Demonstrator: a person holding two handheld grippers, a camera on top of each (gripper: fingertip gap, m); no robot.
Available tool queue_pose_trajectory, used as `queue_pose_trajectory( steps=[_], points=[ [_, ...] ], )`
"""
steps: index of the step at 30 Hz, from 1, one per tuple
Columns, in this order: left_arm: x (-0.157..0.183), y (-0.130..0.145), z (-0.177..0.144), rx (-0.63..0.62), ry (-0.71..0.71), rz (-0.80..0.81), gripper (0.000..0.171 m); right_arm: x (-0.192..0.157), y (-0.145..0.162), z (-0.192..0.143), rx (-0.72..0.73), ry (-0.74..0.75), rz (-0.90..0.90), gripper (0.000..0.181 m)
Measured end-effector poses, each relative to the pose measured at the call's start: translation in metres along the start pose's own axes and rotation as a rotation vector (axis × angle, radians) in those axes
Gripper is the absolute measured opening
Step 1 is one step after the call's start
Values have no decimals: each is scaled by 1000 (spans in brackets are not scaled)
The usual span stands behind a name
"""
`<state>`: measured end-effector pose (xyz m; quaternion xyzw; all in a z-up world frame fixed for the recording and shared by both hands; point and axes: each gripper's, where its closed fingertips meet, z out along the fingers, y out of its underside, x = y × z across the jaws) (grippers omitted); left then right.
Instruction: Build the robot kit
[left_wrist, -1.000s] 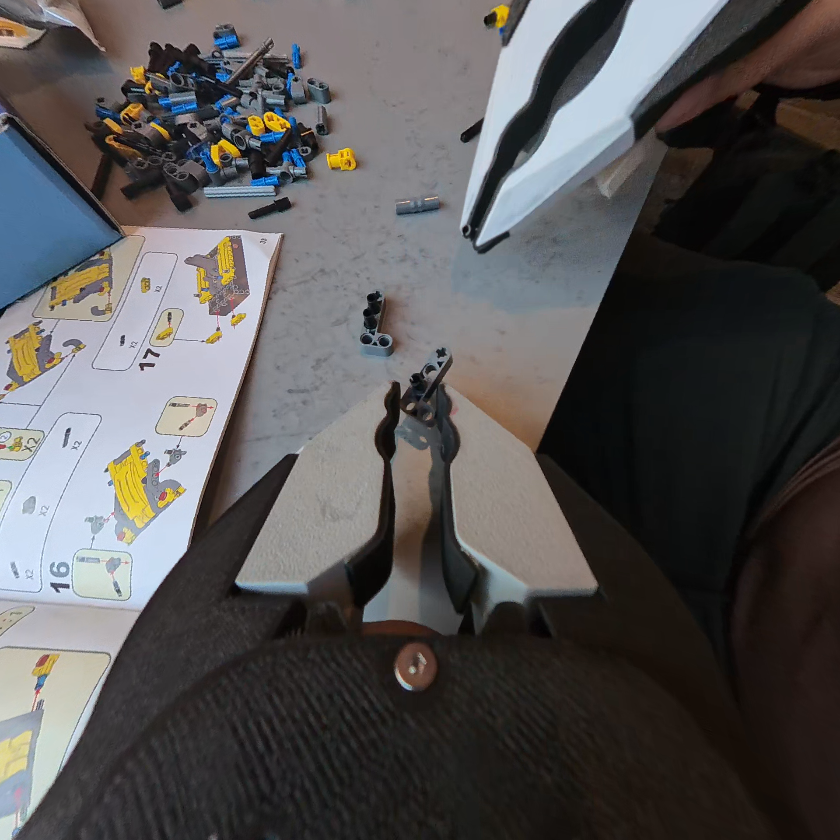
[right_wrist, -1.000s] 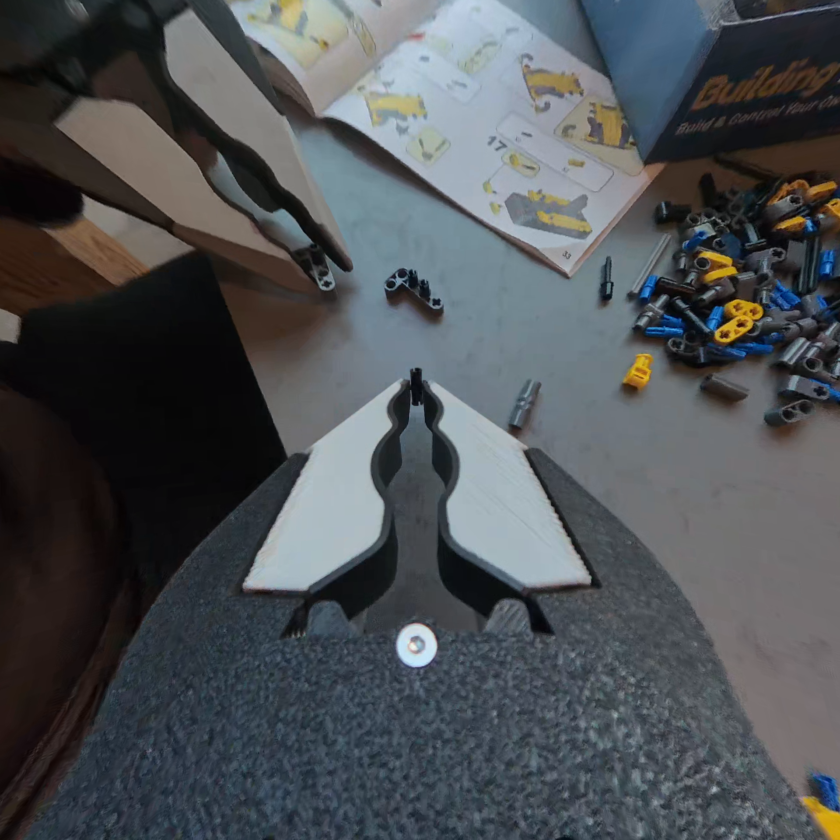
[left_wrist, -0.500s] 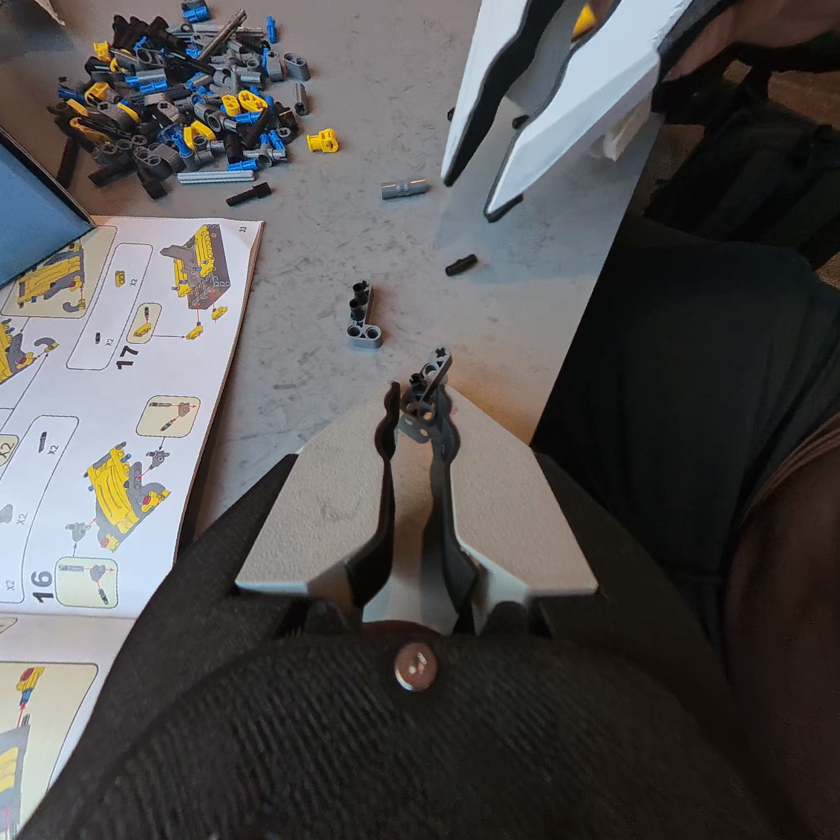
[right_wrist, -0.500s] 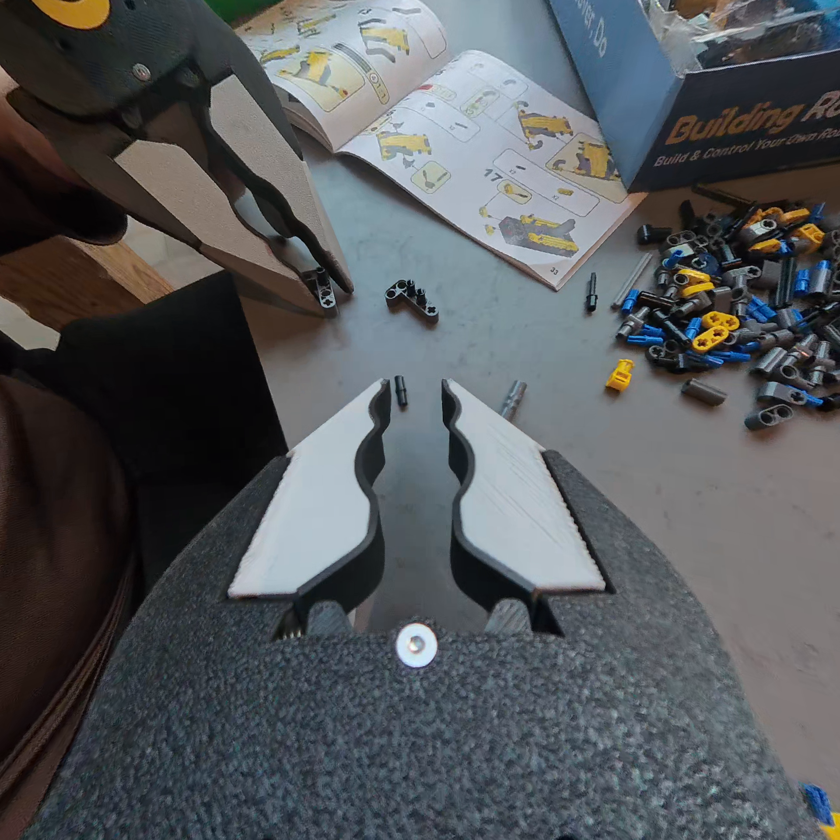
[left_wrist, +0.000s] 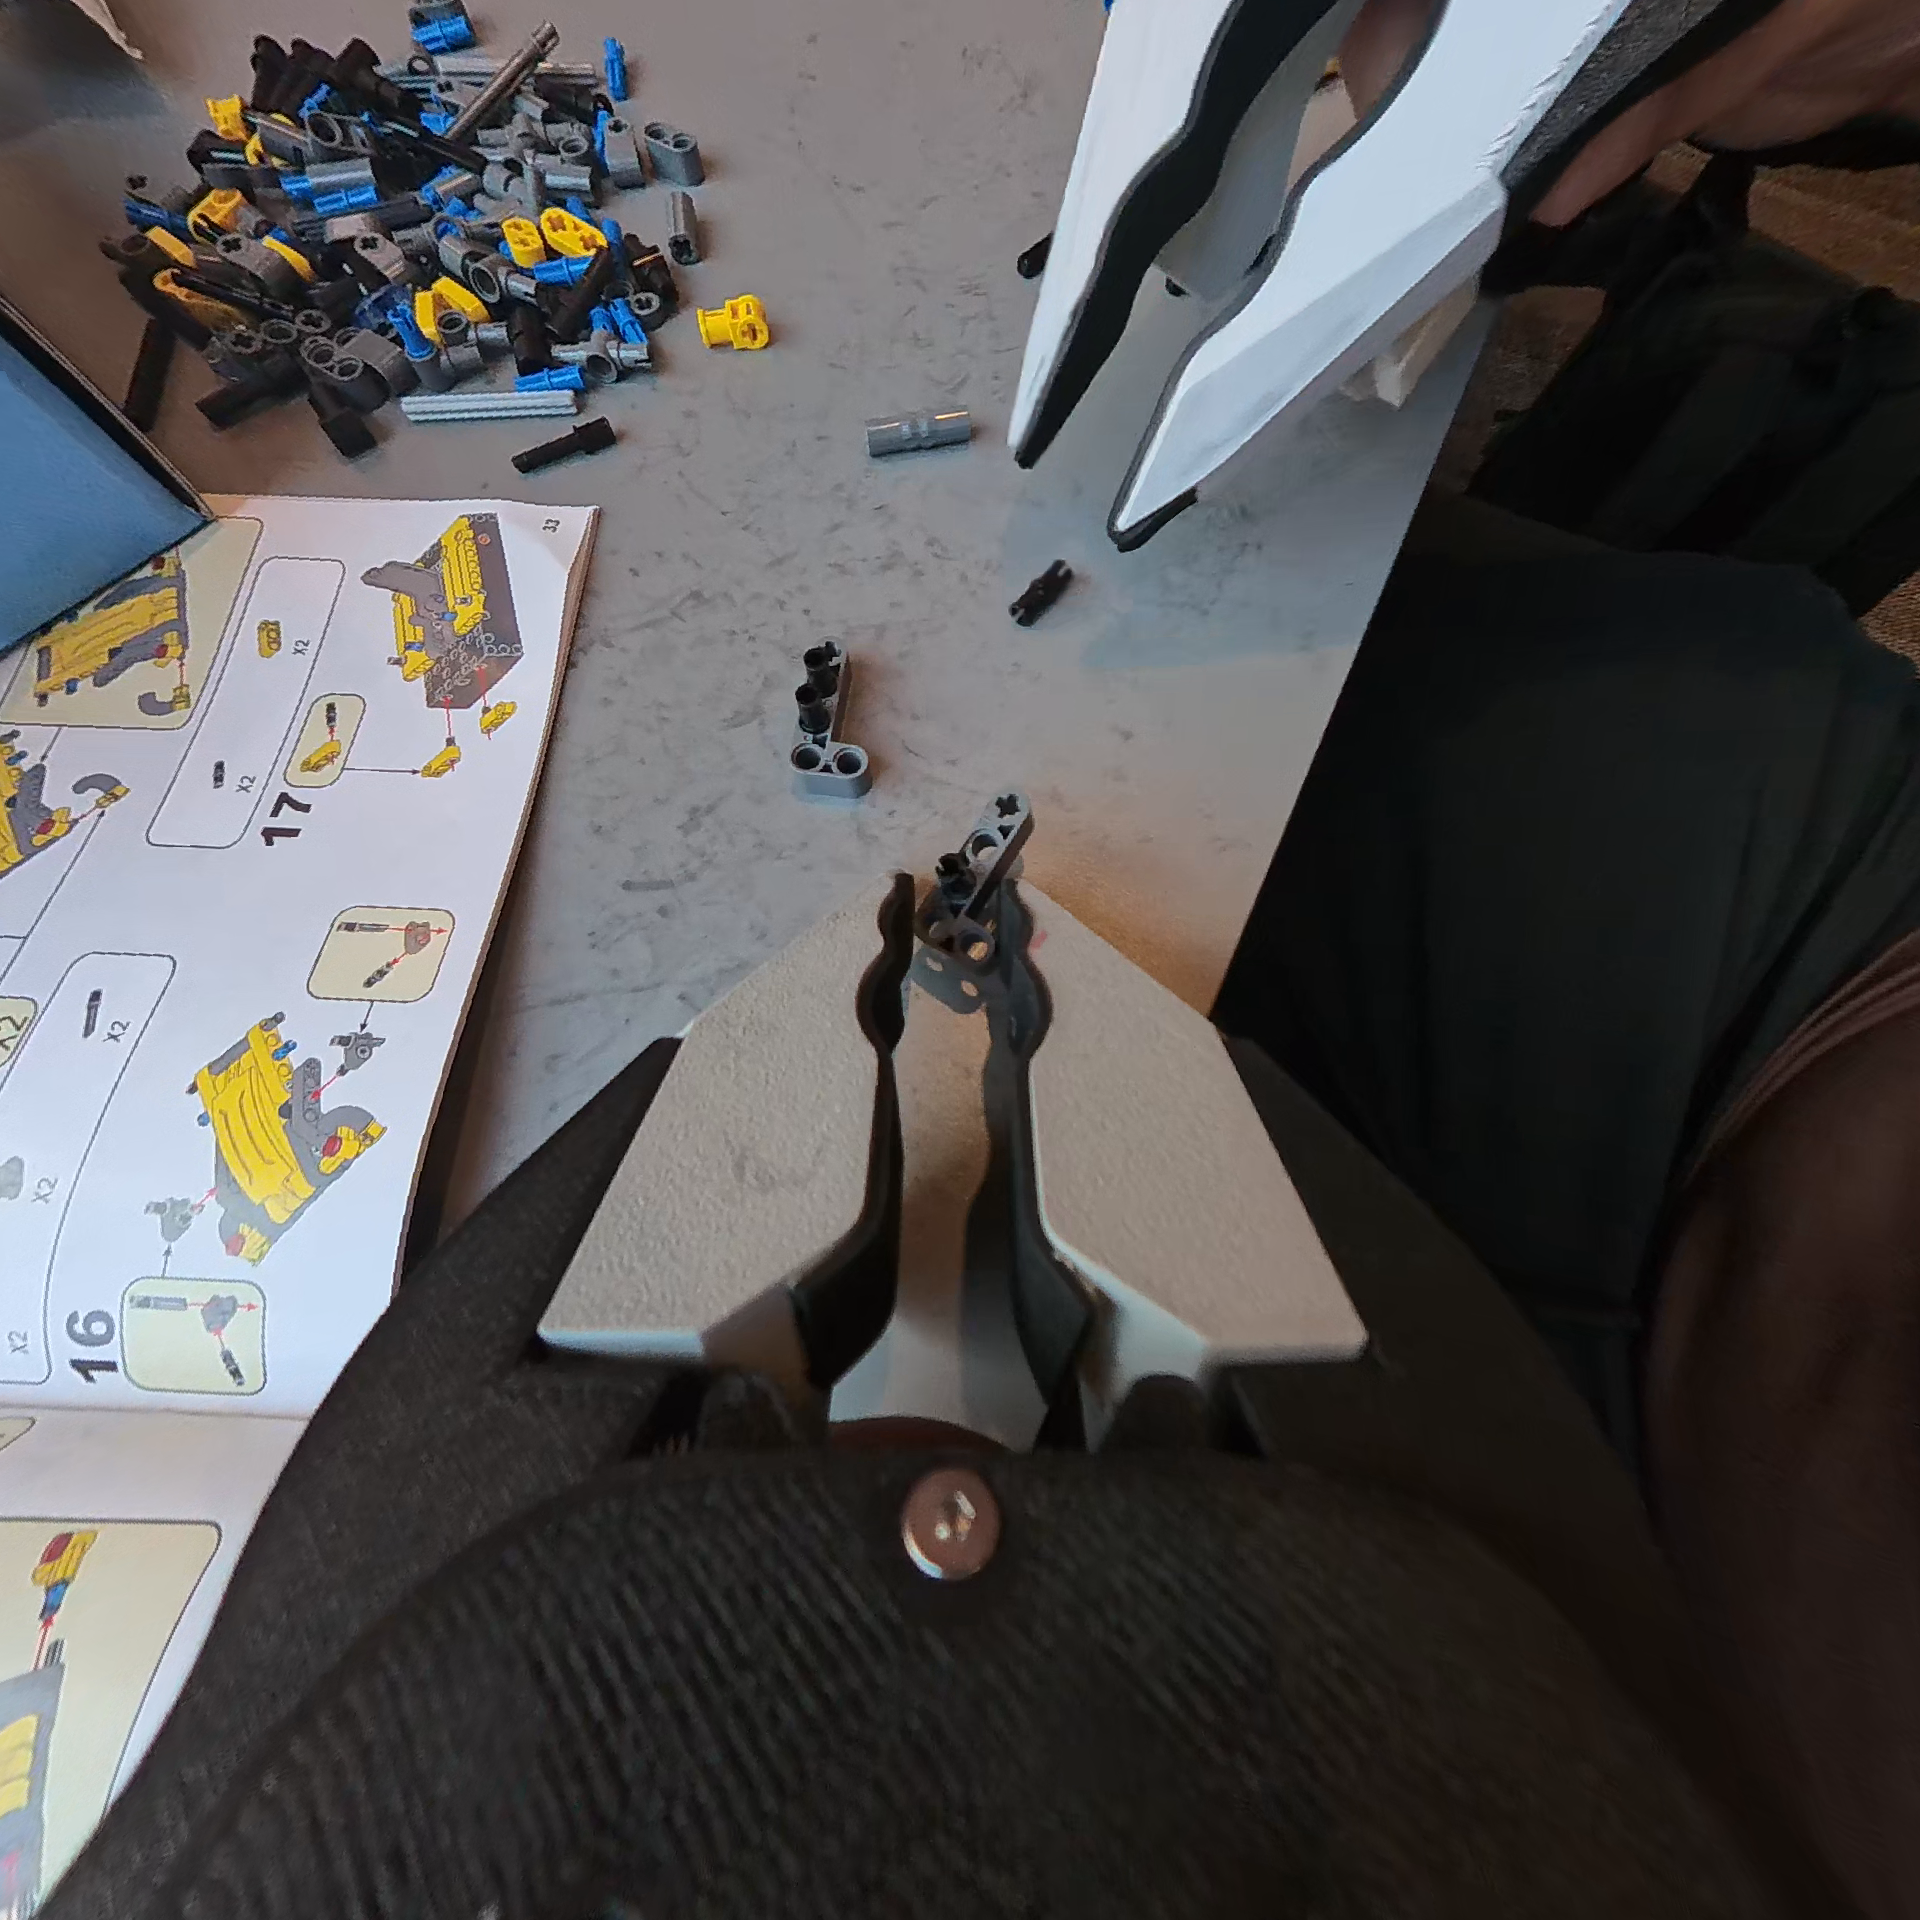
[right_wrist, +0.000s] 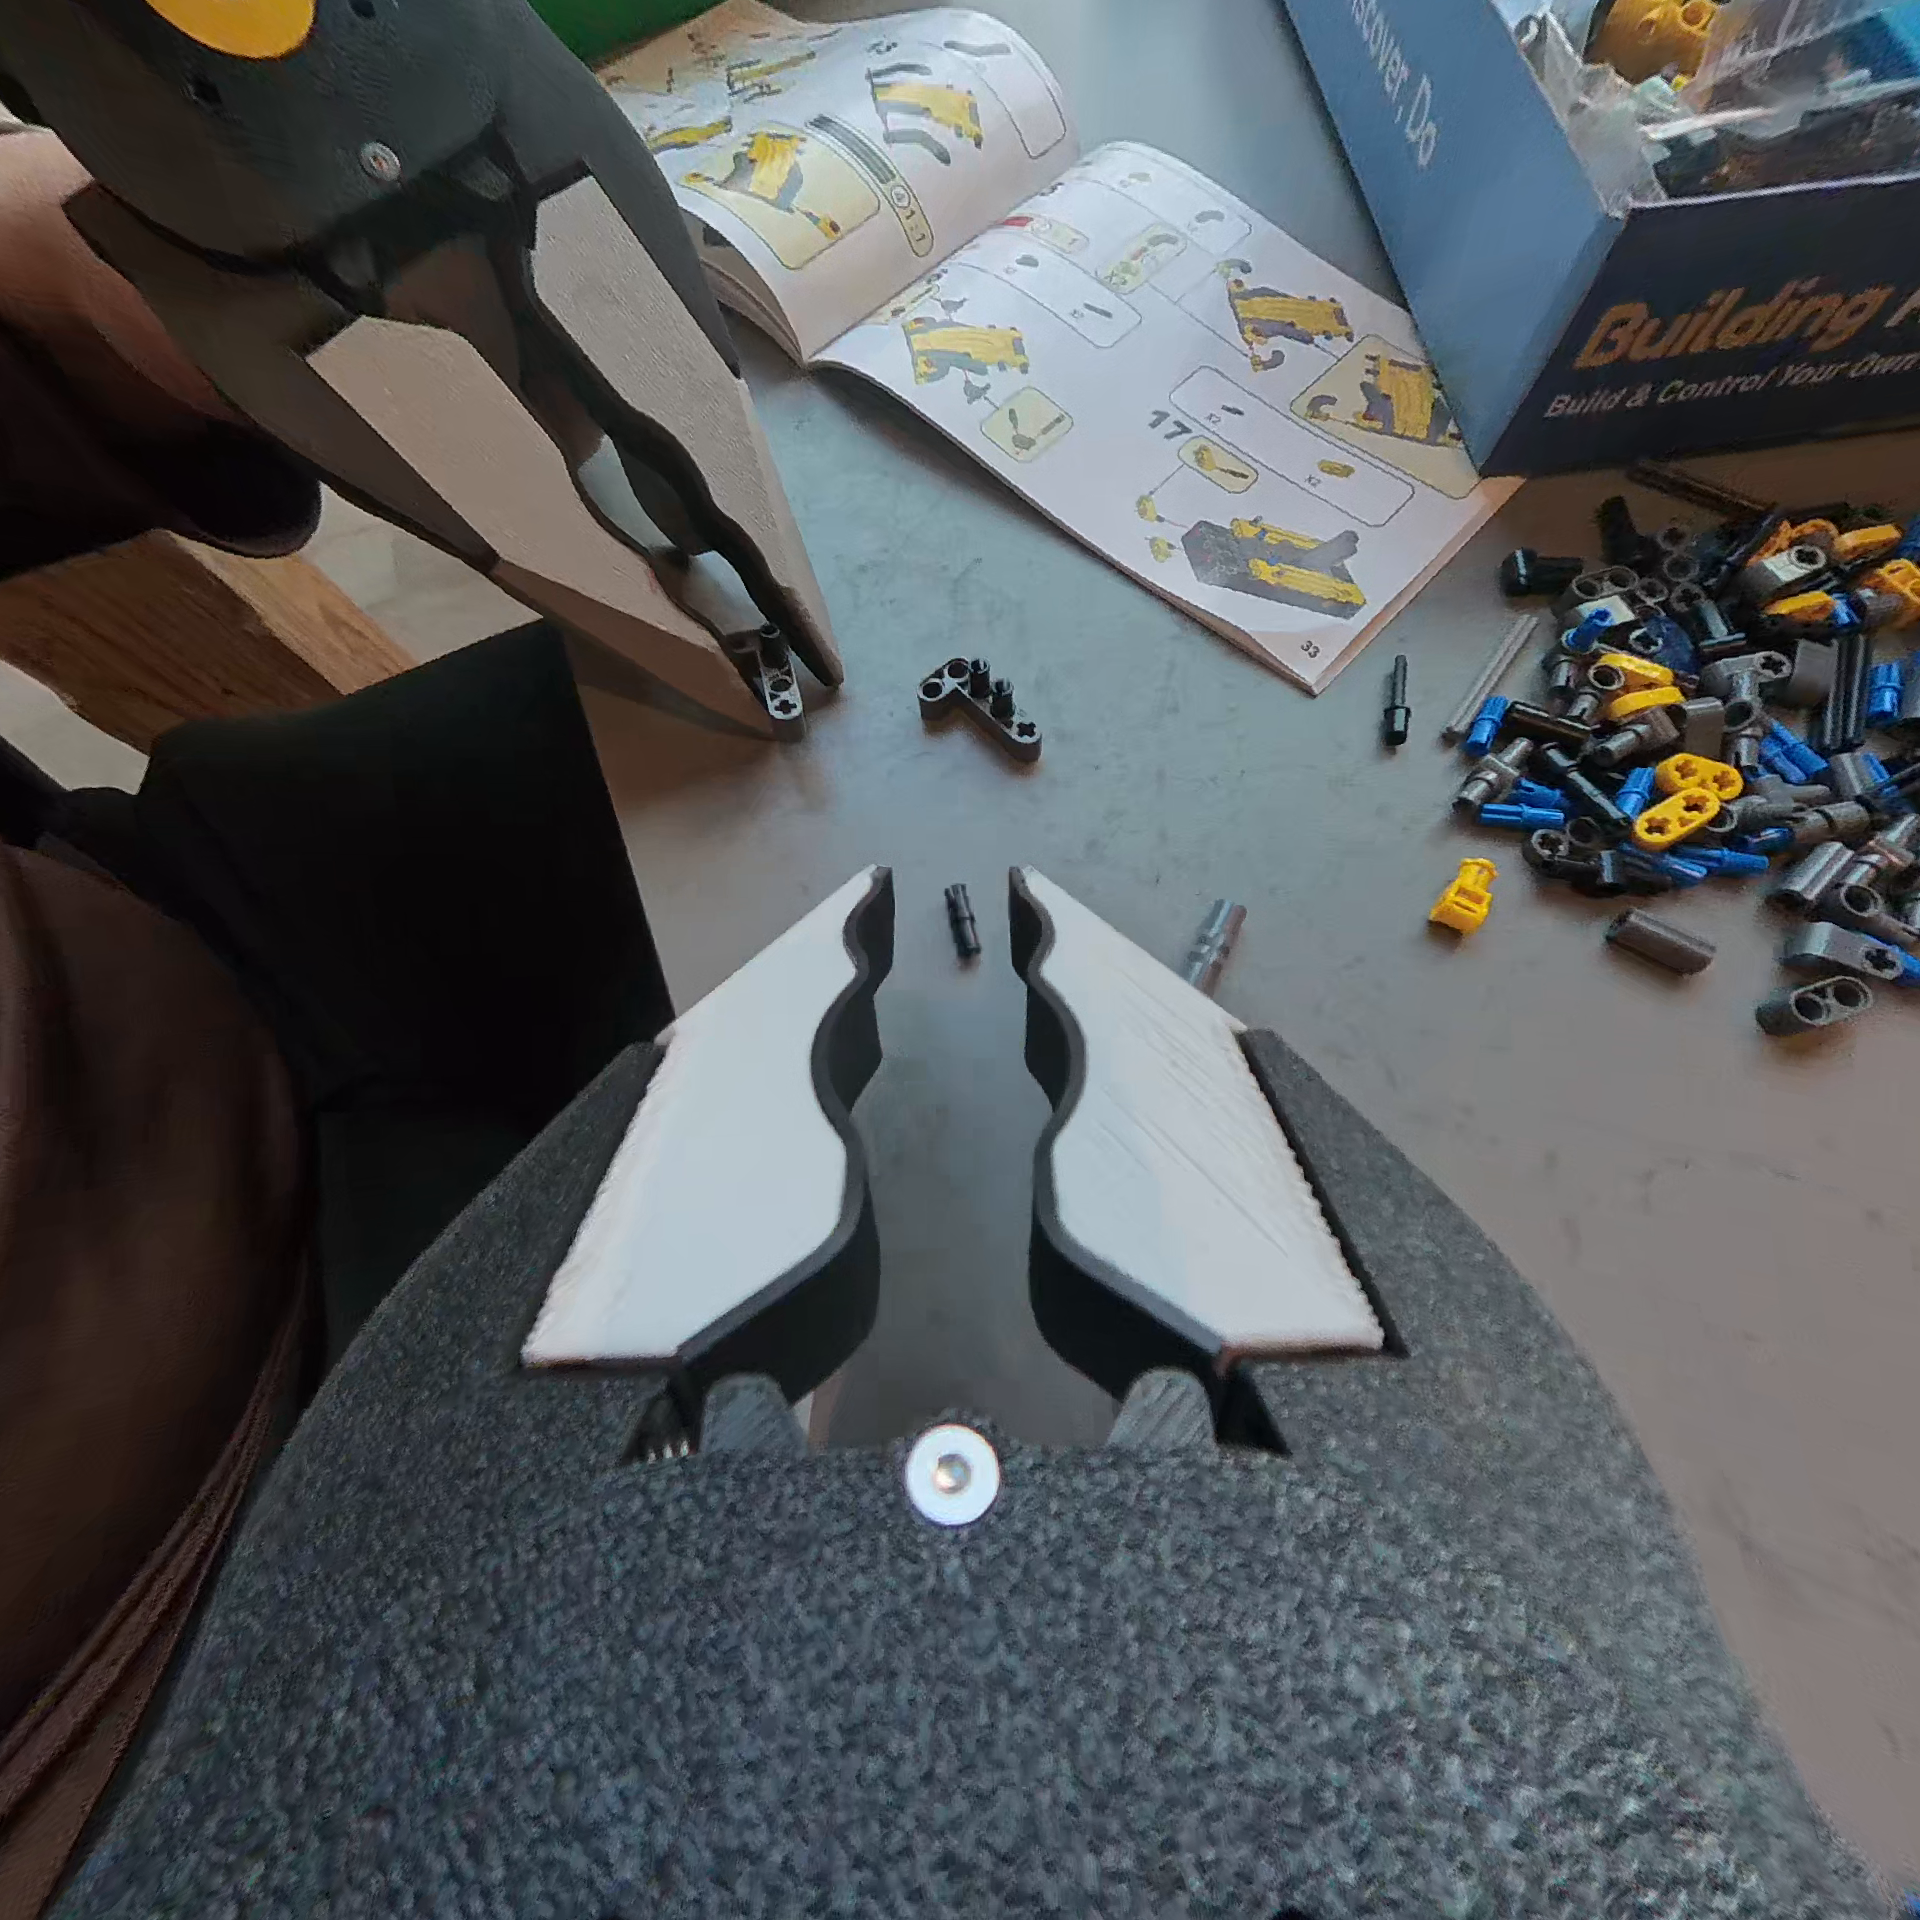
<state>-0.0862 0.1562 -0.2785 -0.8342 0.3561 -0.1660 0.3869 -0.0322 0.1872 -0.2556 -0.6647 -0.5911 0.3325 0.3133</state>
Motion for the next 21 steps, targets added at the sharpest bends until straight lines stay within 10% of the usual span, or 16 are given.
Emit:
queue_pose_trajectory(
  steps=[21],
  points=[
    [13, -6, -7, 75, 9, 125, 12, -50, -20, 34, 29, 18, -282, 13]
  ],
)
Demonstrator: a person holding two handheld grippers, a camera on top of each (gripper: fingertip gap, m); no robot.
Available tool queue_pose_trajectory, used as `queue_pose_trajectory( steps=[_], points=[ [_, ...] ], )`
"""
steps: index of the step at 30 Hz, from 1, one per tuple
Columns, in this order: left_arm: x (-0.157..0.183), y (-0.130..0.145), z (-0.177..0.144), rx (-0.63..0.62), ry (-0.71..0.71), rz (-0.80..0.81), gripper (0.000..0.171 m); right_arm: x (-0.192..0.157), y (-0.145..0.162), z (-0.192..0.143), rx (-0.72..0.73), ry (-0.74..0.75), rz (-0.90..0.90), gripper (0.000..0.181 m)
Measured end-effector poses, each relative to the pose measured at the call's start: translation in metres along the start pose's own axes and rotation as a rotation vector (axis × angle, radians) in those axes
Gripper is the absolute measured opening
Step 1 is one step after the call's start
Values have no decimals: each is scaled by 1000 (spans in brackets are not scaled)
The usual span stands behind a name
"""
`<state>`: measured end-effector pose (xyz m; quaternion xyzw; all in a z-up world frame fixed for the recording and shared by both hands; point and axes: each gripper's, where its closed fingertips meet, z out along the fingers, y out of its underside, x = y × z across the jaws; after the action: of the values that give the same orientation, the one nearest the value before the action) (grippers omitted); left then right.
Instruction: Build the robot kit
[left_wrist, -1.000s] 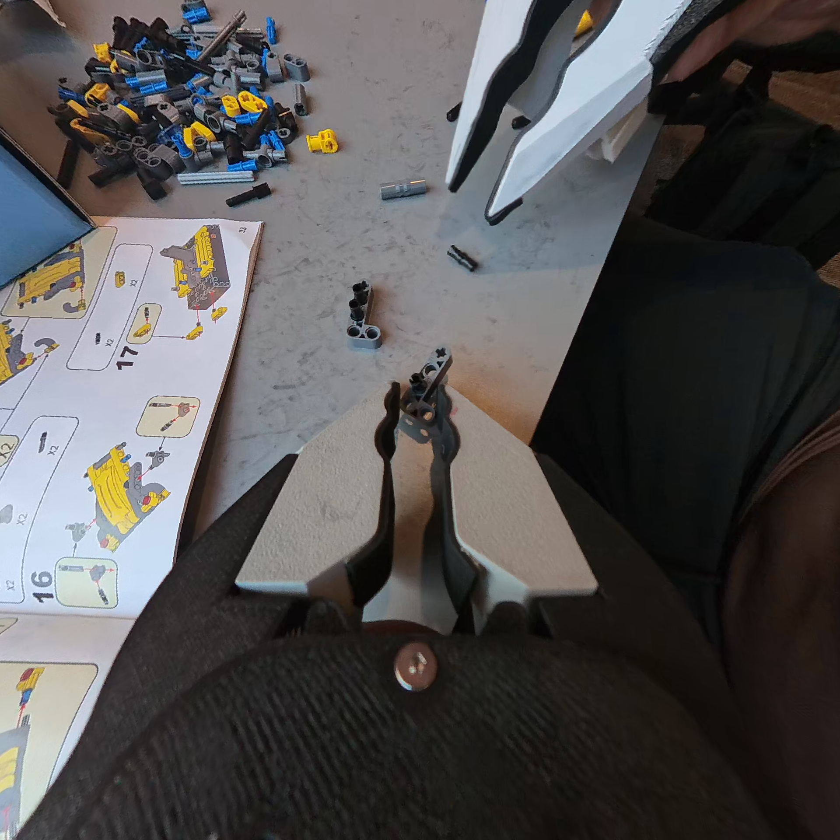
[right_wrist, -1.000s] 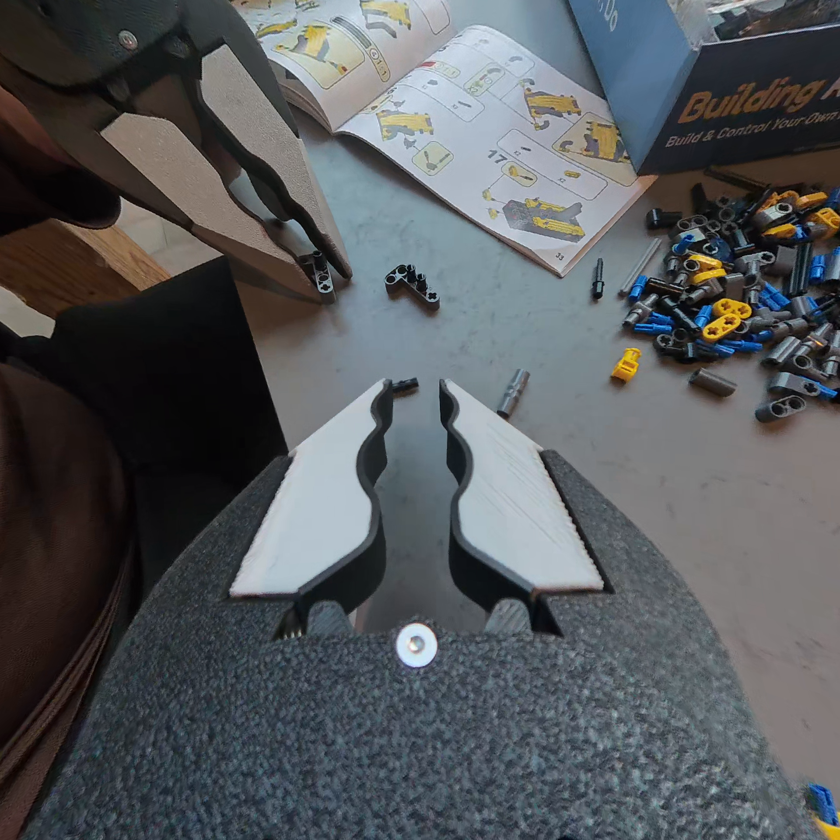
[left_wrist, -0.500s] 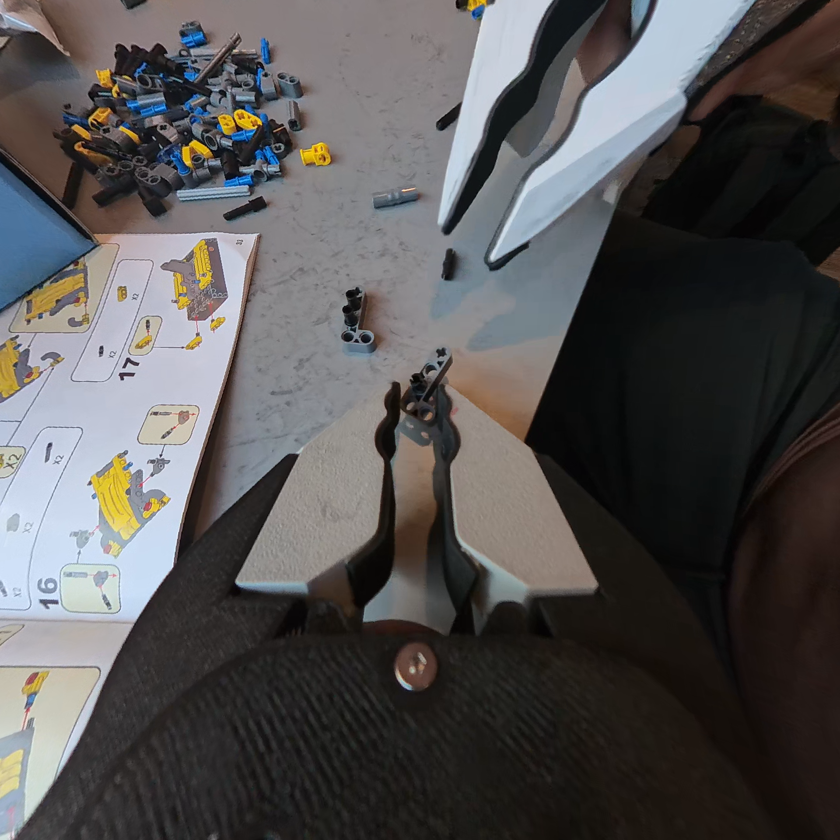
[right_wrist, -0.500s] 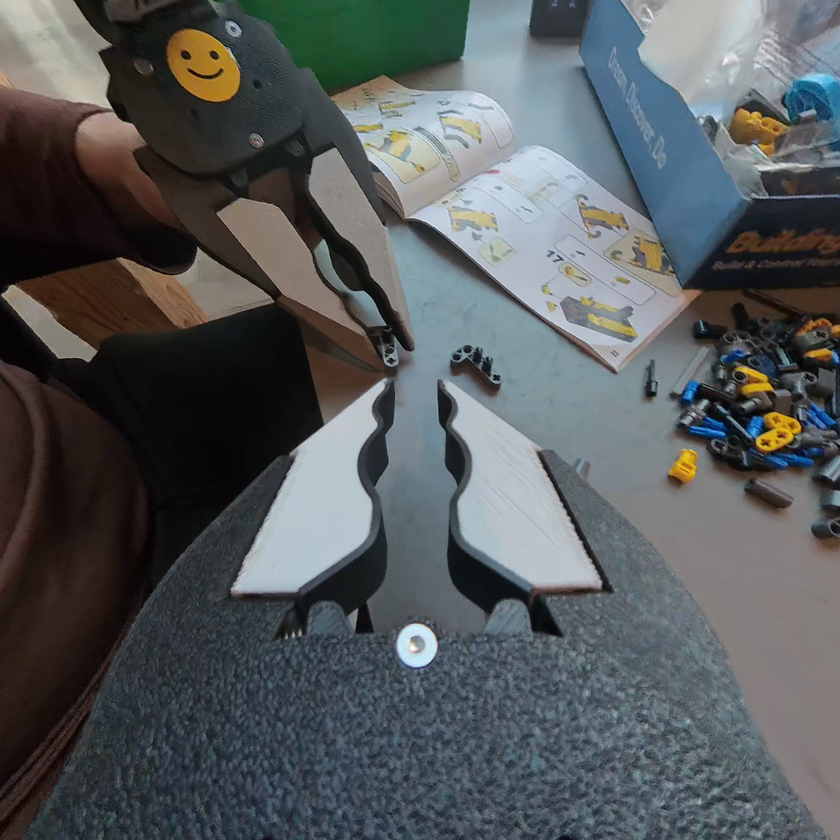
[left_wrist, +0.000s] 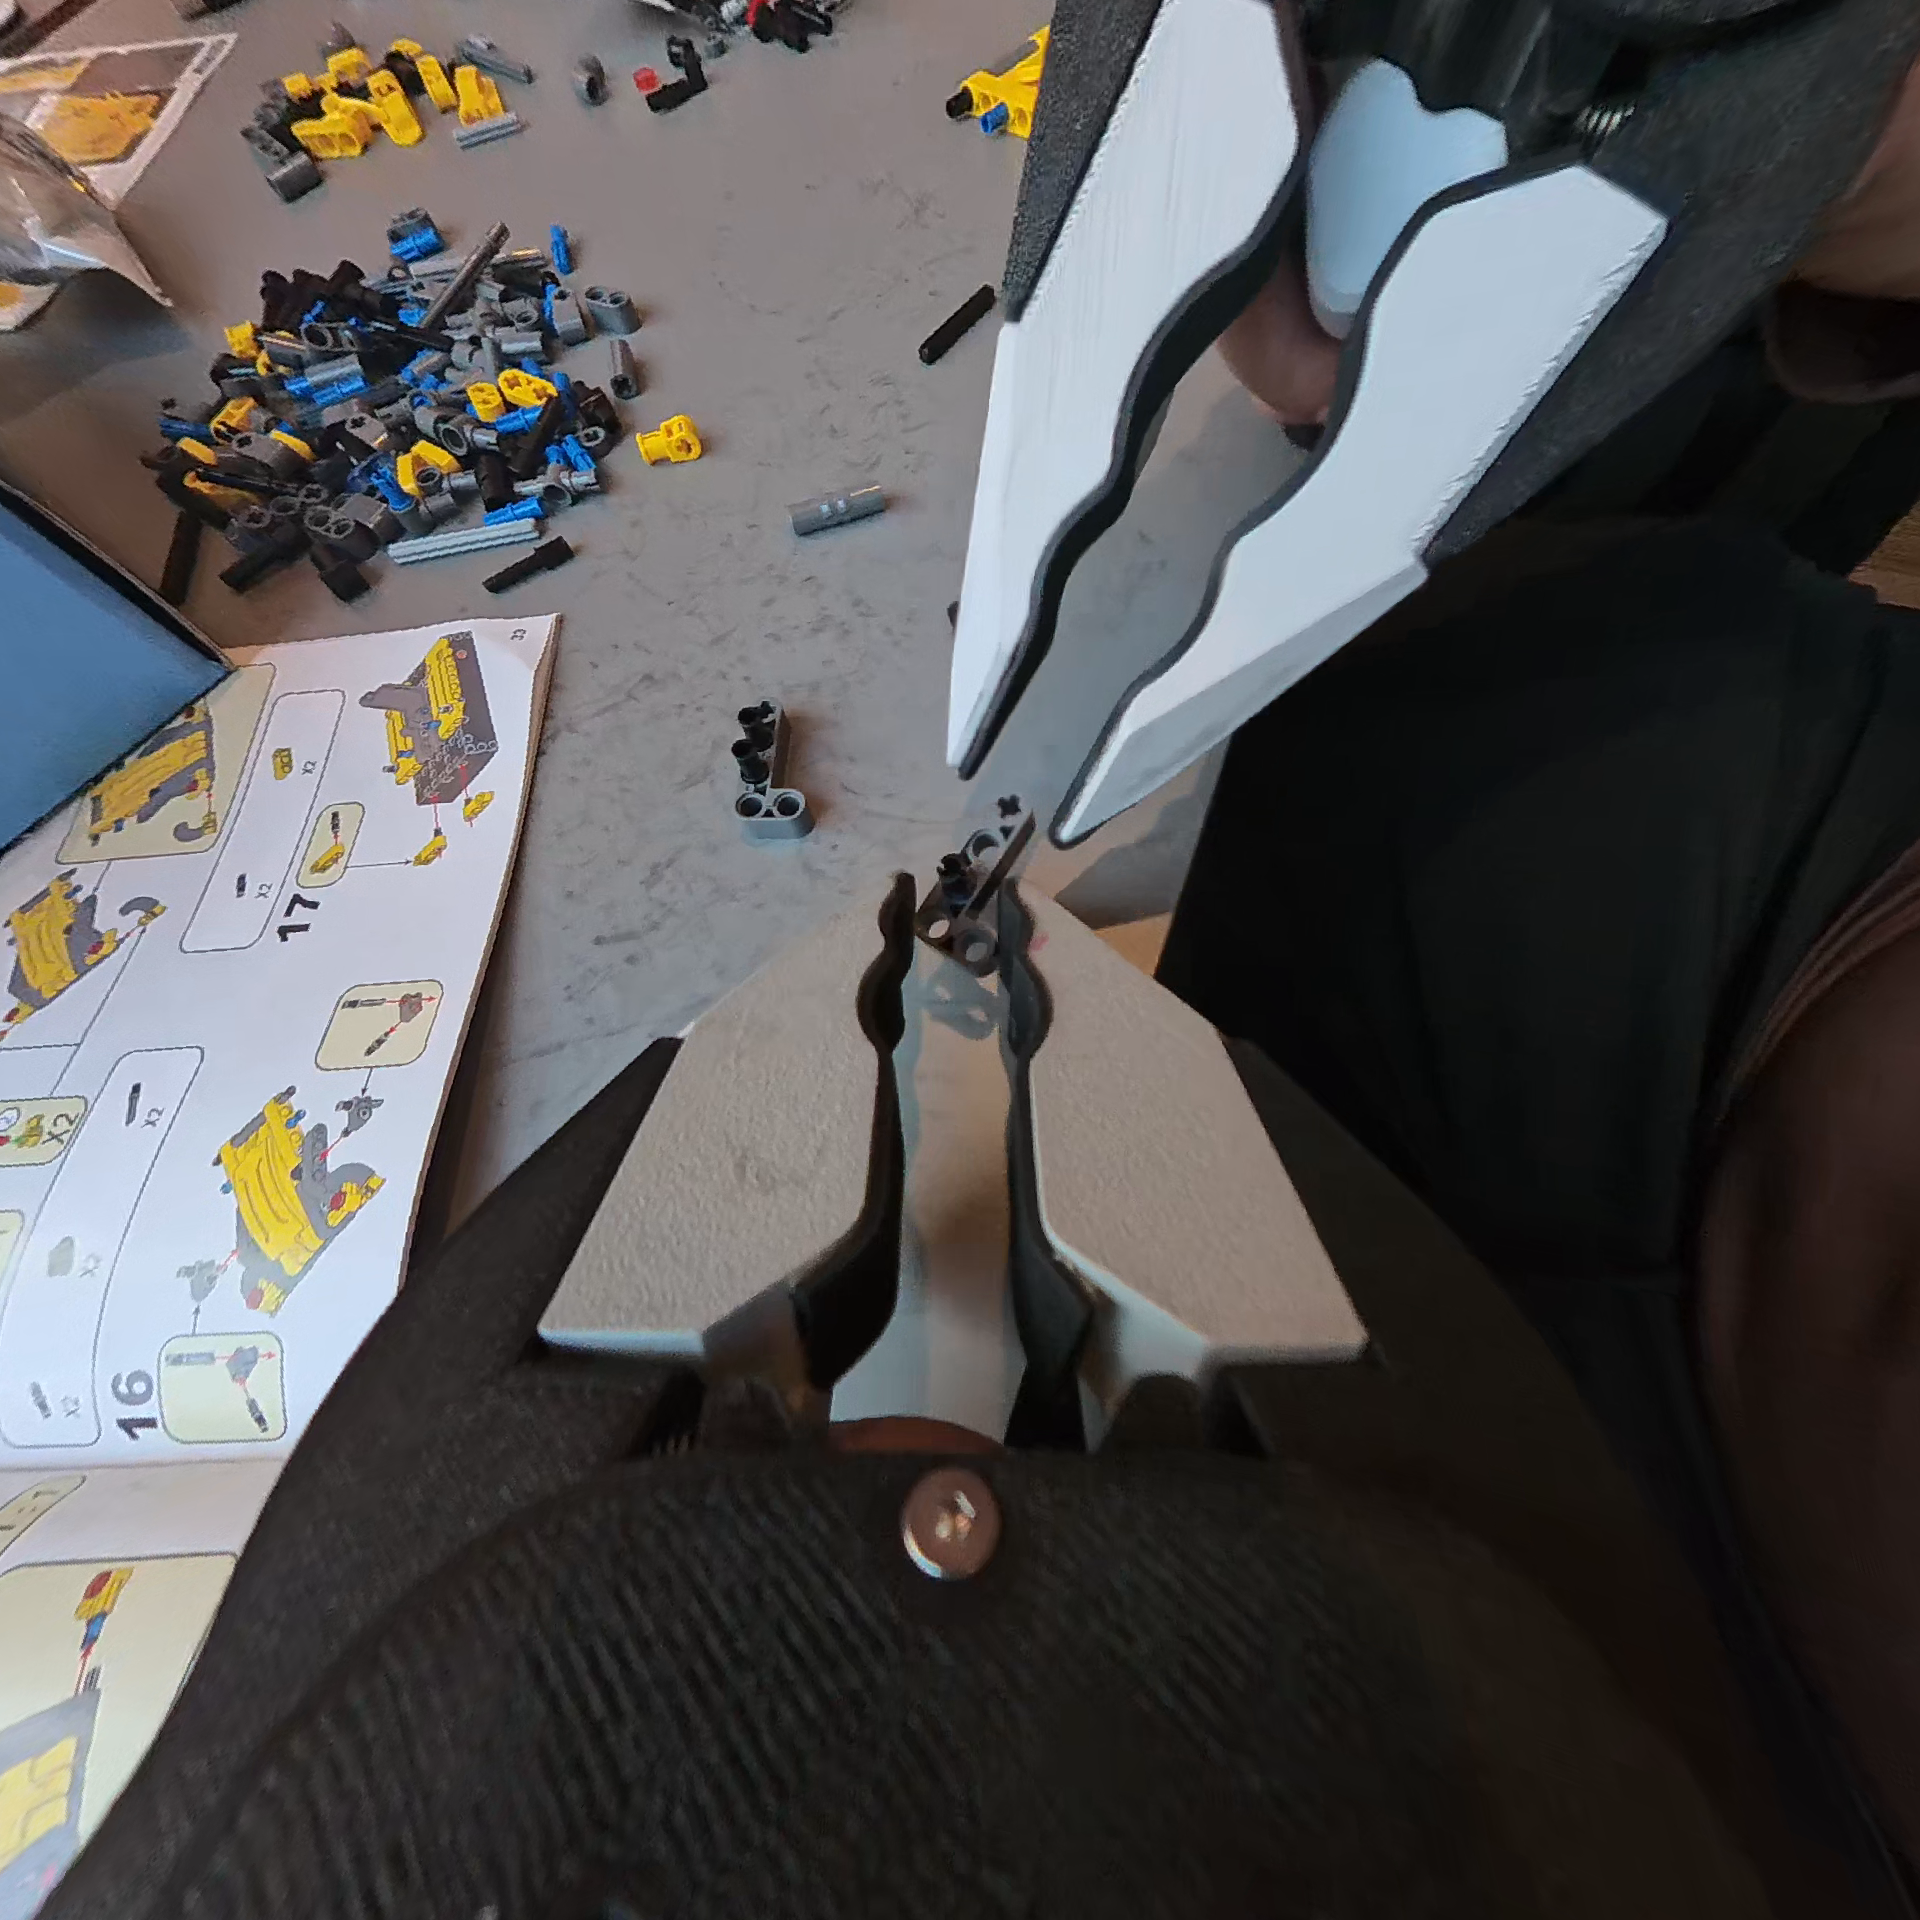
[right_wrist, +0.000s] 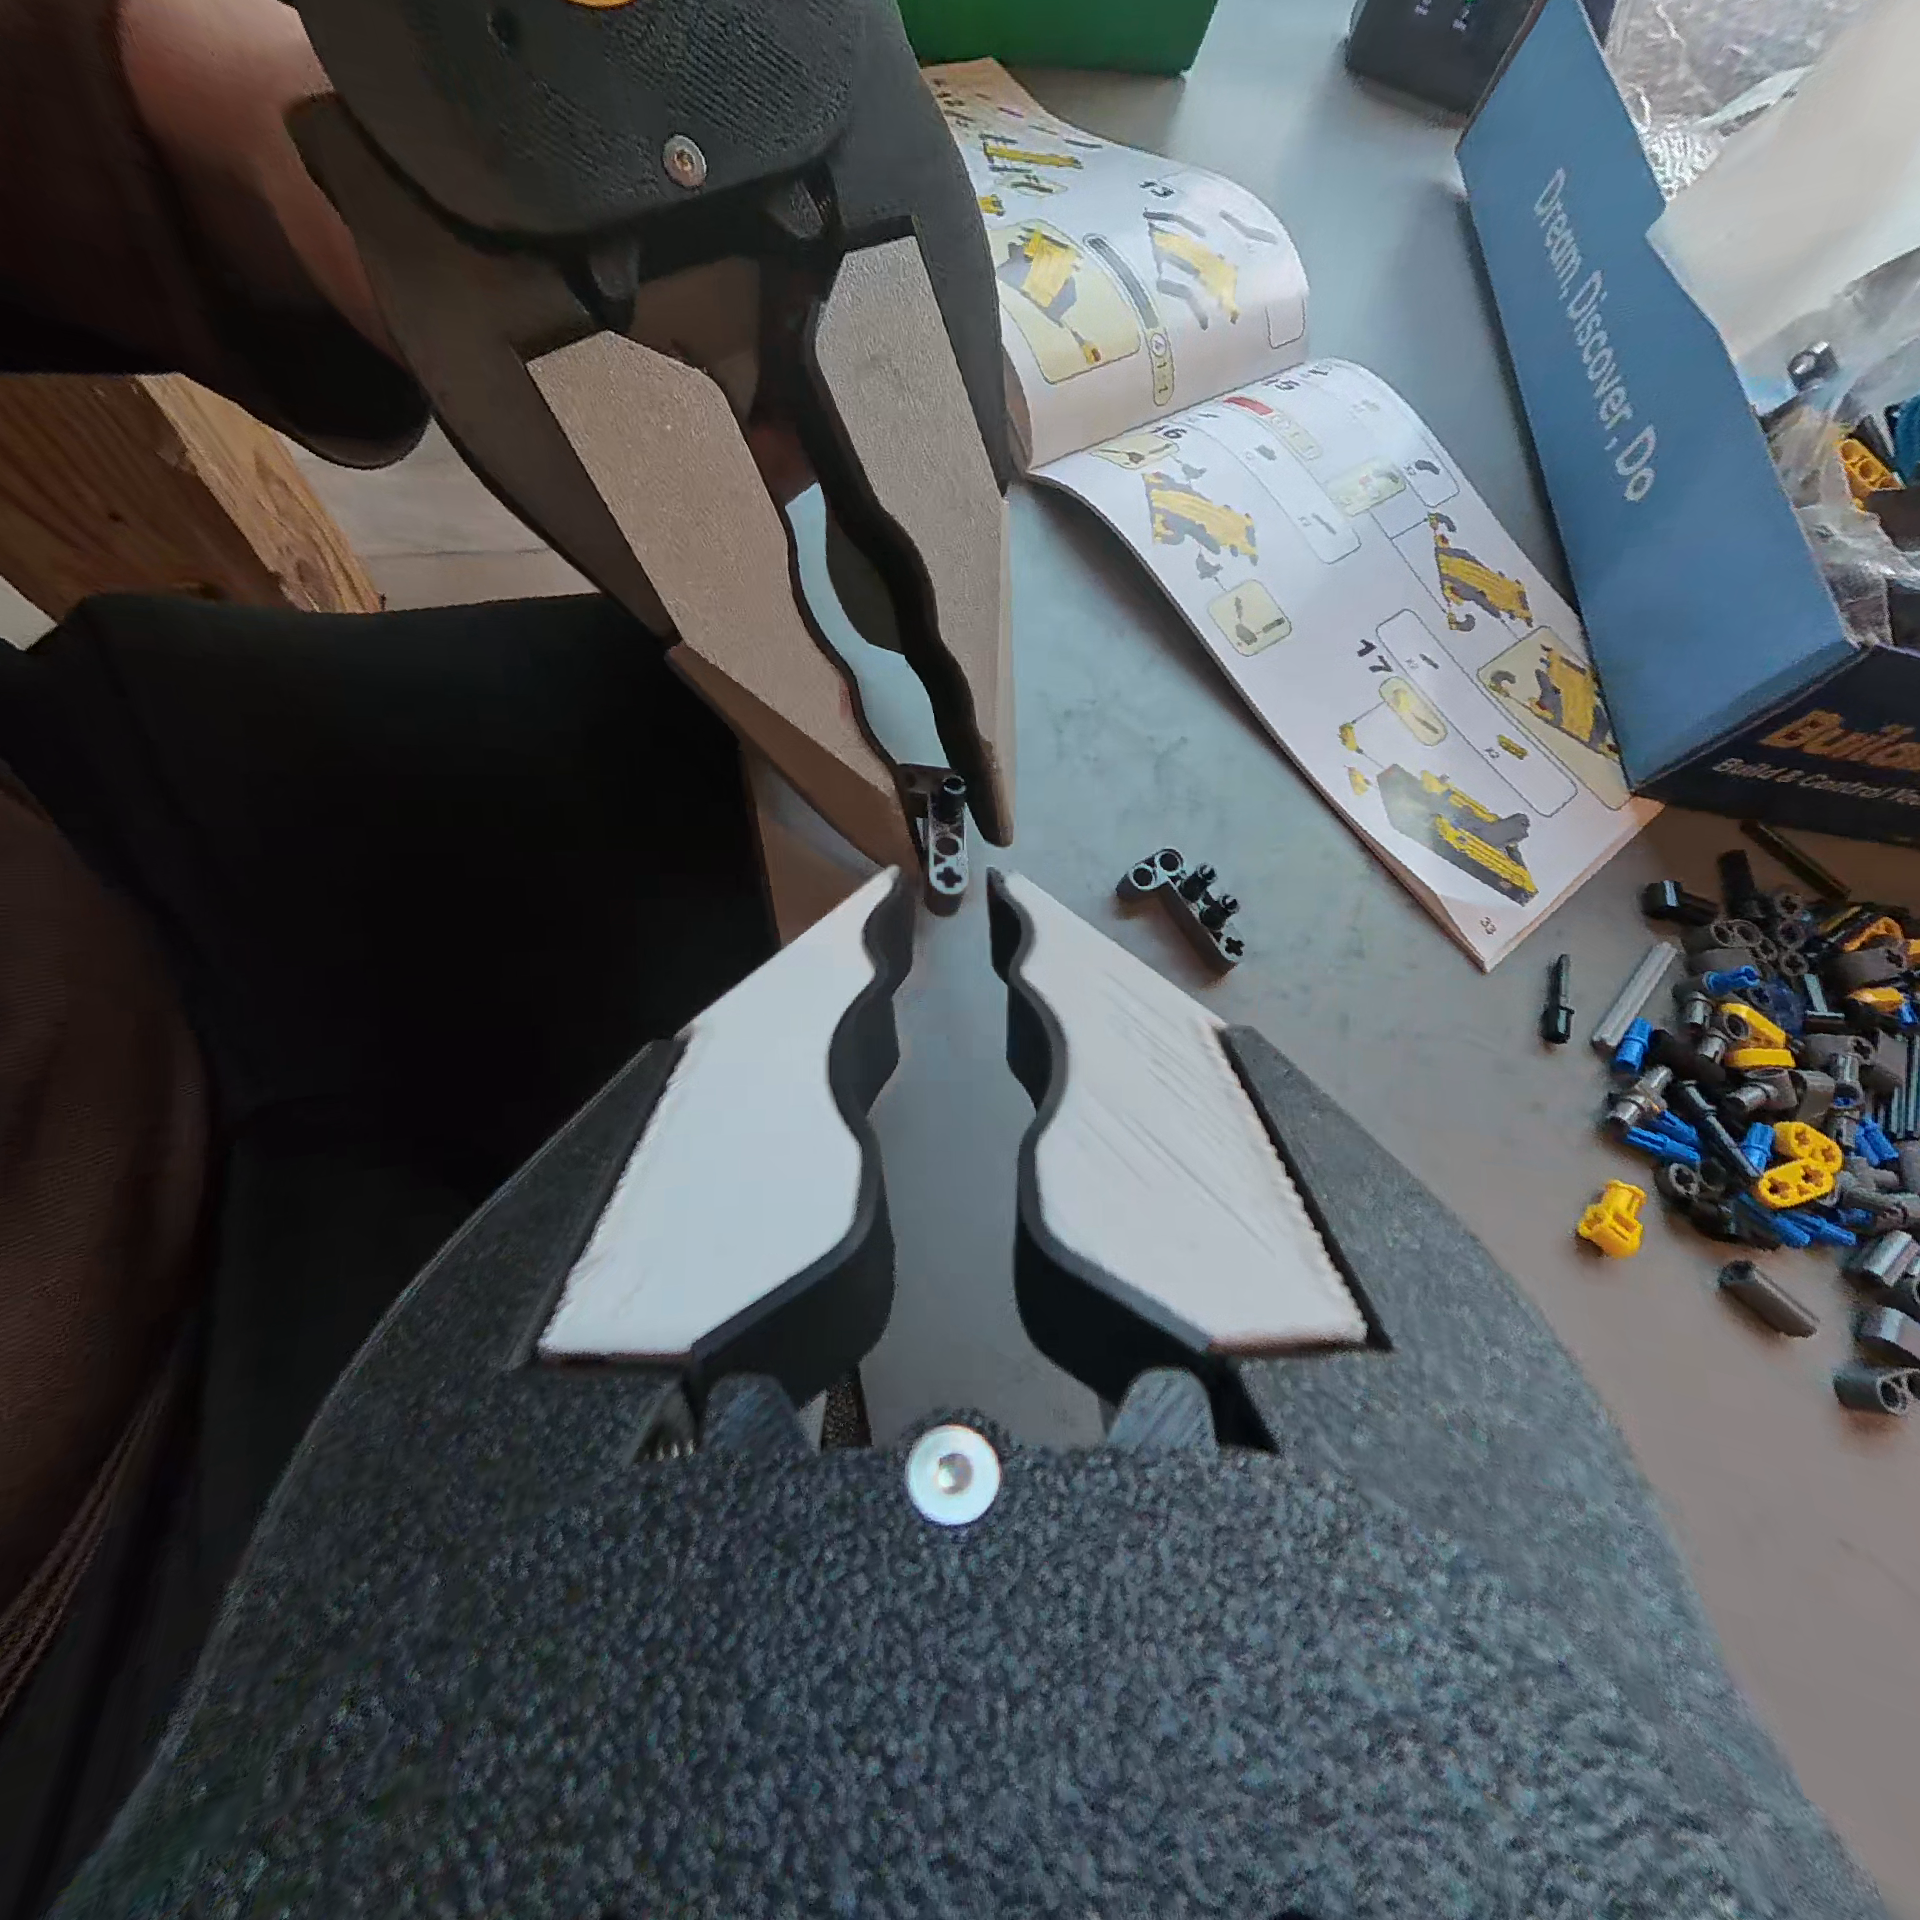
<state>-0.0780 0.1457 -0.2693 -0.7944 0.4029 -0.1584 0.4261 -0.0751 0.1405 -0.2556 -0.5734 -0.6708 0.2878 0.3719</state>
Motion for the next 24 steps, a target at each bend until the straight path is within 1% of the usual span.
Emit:
queue_pose_trajectory(
  steps=[1, 5, 14, 16, 19, 21, 24],
  points=[
    [1, 0, 0, -2, 4, 9, 12, -2, -2, 0, 7, -11, 1, 6],
    [1, -1, -1, 11, -23, 32, 12, 1, 0, 1, -4, -11, 35, 6],
    [-3, -10, -9, 84, -4, -31, 13, 15, -11, -11, 110, -27, 194, 4],
    [-3, -10, -9, 90, -1, -35, 12, 16, -12, -12, 119, -25, 208, 4],
    [1, -10, -9, 90, 11, -15, 21, 13, -14, -12, 132, -55, 218, 4],
    [3, -12, -9, 102, 19, -14, 21, 10, -18, -12, 154, -79, 233, 4],
    [7, -14, -10, 115, 53, -35, 23, 6, -18, -12, 152, -82, 205, 4]
  ],
)
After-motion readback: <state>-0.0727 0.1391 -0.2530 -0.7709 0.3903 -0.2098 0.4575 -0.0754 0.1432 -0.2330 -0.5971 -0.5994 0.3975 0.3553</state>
